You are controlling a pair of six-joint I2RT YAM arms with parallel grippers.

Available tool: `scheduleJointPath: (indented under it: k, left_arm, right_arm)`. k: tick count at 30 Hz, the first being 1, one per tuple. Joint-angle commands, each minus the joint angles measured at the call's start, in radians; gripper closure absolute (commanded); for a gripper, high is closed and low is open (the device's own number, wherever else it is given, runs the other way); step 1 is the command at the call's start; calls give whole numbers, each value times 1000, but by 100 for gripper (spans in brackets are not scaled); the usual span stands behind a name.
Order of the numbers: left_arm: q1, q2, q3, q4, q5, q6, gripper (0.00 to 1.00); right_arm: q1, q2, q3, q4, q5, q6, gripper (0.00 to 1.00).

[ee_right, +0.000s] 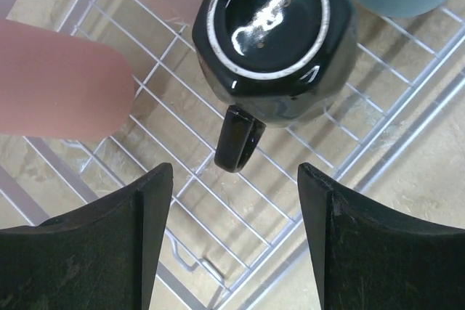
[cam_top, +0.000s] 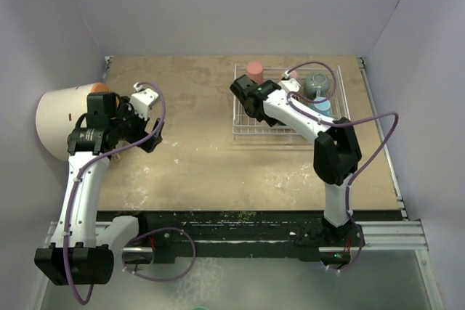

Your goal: Unload the cups from the dish rack

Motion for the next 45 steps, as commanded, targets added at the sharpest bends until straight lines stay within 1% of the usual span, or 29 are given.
scheduleJointPath:
  k: [1,4,7,13,19,22,24,27,31,32,35,36,38,42,45]
  left_arm:
    - [-2,-6,4,24,26,11,1]
    - [-2,-6,13,17,32,9,1]
    - [-2,-14,25,8,39,7,1]
    - [-2,-26,27,-12,58,17,1]
    - [-2,-24,45,-32,66,13,1]
    - [-2,-24,52,-42,58,14,1]
    - [-2,-24,59,-54,56,15,1]
    - [-2,-34,64,-60,57,17,1]
    - [-2,-46,60,-59,53,17,1]
    - [-2,-47,61,-59,51,17,1]
    - [-2,-52,61,-58,50,15,1]
    - [-2,-52,61,-57,50,16,1]
    - [-2,-49,63,-54,47,12,1]
    - [-2,-44,66,-52,47,11,1]
    - [-1,-45,59,-46,44,11,1]
  right_arm:
    - [-5,45,73,-51,15,28,29]
    - [-6,93,106,-71,27,31,30]
    - [-9,141,149,-128,45,61,34]
    - [-25,167,173,-124,69,42,39]
    - [-43,209,199,-154,88,31,42]
    - [-43,236,211,-167,92,31,48]
    - [-42,245,215,-179,90,35,55]
    - [-41,241,216,-187,92,29,69]
    - [-39,208,194,-175,105,0,96]
    - [-36,194,179,-157,112,-21,100]
    - [-19,153,145,-95,126,-99,100]
    - [-15,141,136,-93,126,-102,100]
    - [-7,109,102,-78,115,-110,100]
    - [26,21,23,17,84,-163,100]
    - [60,-46,5,80,57,-214,100]
